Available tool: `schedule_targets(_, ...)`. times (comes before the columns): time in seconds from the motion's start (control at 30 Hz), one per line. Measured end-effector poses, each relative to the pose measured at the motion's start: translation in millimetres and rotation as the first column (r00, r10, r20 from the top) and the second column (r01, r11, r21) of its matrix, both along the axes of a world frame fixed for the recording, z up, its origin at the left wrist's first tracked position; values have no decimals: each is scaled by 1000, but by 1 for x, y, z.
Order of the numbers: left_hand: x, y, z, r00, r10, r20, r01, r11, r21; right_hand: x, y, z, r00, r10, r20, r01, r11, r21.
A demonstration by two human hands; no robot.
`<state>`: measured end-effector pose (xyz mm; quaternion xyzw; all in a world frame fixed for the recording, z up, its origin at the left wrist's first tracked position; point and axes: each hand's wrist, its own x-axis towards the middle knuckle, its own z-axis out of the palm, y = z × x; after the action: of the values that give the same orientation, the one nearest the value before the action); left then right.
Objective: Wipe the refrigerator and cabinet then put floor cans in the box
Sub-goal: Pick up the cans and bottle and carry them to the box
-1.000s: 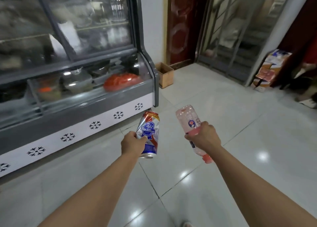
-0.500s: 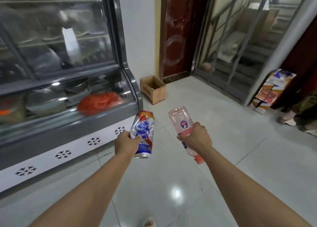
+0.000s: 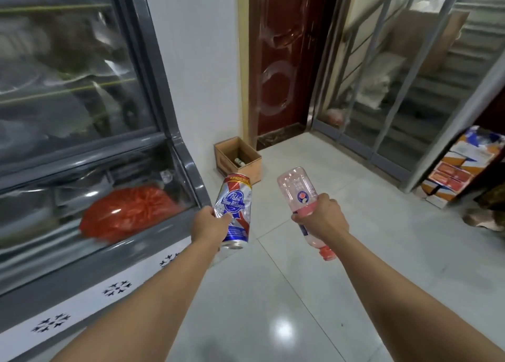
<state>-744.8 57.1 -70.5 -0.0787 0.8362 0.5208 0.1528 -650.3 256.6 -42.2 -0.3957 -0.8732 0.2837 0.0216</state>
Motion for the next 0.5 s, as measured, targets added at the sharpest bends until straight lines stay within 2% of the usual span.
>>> schedule_targets(0.3, -169, 135, -17, 993, 116, -13, -117, 986, -120, -198, 151, -24, 995, 96, 39, -94, 995, -32)
schedule_targets(0.5, -261, 205, -24, 985, 172, -9, -172, 979, -107, -315, 223, -30, 980, 174, 102, -173, 985, -19)
